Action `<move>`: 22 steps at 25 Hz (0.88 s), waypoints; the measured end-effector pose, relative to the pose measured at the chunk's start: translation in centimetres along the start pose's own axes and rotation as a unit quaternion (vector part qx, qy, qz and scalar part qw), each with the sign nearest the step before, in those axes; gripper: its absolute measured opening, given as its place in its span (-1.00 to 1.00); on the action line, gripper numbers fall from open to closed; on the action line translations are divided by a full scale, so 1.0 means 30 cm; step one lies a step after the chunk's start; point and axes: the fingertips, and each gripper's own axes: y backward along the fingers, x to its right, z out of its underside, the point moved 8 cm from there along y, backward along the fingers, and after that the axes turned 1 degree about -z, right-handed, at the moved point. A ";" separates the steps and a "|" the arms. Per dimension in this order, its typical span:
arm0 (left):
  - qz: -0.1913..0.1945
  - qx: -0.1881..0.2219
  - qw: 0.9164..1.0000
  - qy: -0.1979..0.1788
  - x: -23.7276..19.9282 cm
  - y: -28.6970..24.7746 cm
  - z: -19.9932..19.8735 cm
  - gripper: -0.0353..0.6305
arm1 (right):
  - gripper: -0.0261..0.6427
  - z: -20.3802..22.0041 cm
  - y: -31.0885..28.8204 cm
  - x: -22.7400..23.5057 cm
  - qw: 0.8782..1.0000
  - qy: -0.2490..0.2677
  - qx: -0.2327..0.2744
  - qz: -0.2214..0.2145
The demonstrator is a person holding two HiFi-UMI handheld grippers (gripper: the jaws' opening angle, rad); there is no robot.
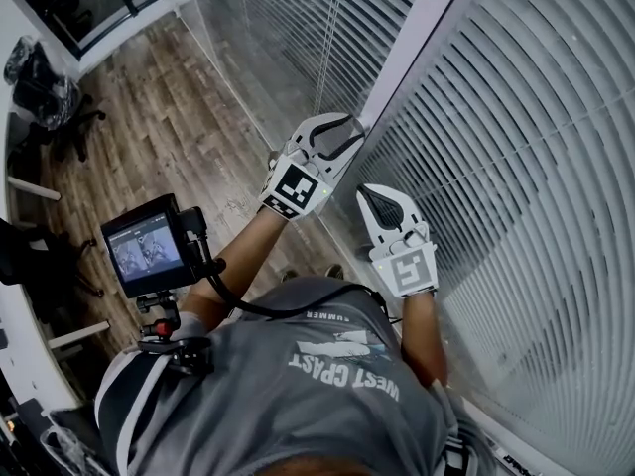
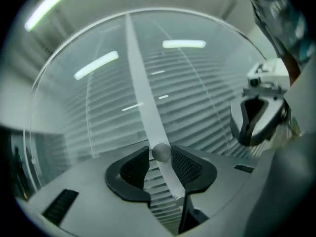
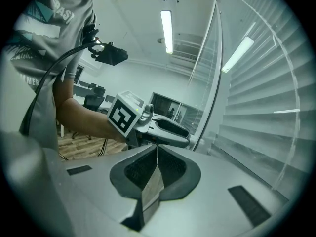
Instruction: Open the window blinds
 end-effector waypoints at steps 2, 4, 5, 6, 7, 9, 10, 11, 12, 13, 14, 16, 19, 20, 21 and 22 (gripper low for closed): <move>-0.007 -0.029 0.996 -0.090 0.019 -0.014 -0.011 -0.50 | -0.91 0.000 -0.001 0.001 1.000 0.000 0.000 -0.001; -0.010 -0.041 0.990 -0.135 0.028 -0.027 -0.017 -0.50 | -0.91 -0.005 -0.005 0.001 1.000 0.002 0.000 -0.003; -0.010 -0.044 0.988 -0.147 0.030 -0.031 -0.018 -0.51 | -0.91 -0.007 -0.007 0.000 1.000 0.003 0.002 -0.004; -0.009 -0.044 0.988 -0.146 0.029 -0.032 -0.017 -0.51 | -0.91 -0.010 -0.008 -0.001 1.000 0.004 0.004 -0.004; -0.005 -0.038 0.991 -0.127 0.026 -0.031 -0.012 -0.51 | -0.91 -0.011 -0.009 -0.002 1.000 0.005 0.006 -0.004; 0.013 -0.004 1.000 -0.010 0.005 -0.027 0.012 -0.52 | -0.91 -0.009 -0.010 -0.004 1.000 0.004 0.004 -0.003; 0.028 0.024 0.996 0.087 -0.010 -0.025 0.029 -0.52 | -0.91 -0.007 -0.011 -0.006 1.000 0.003 0.003 -0.002; 0.043 0.054 0.979 0.194 -0.023 -0.024 0.049 -0.52 | -0.91 -0.004 -0.012 -0.007 1.000 0.001 0.003 -0.002; 0.057 0.080 0.951 0.293 -0.031 -0.025 0.070 -0.52 | -0.91 -0.002 -0.013 -0.009 1.000 0.000 0.003 -0.001; 0.068 0.100 0.919 0.374 -0.034 -0.028 0.091 -0.52 | -0.91 0.000 -0.015 -0.010 1.000 0.000 0.004 -0.001; 0.077 0.115 0.890 0.434 -0.034 -0.031 0.108 -0.52 | -0.91 0.001 -0.017 -0.010 1.000 0.001 0.005 0.000; 0.086 0.130 0.854 0.497 -0.030 -0.036 0.127 -0.52 | -0.91 0.003 -0.019 -0.011 1.000 0.002 0.004 -0.001; 0.089 0.131 0.850 0.502 -0.029 -0.039 0.128 -0.52 | -0.91 0.004 -0.020 -0.010 1.000 0.003 0.001 -0.002; 0.089 0.129 0.852 0.499 -0.030 -0.040 0.128 -0.52 | -0.91 0.005 -0.021 -0.009 1.000 0.003 0.002 -0.002; 0.089 0.128 0.854 0.497 -0.030 -0.041 0.128 -0.52 | -0.91 0.006 -0.022 -0.008 1.000 0.003 0.002 -0.002; 0.088 0.127 0.855 0.495 -0.030 -0.042 0.128 -0.52 | -0.91 0.007 -0.022 -0.008 1.000 0.003 0.002 -0.002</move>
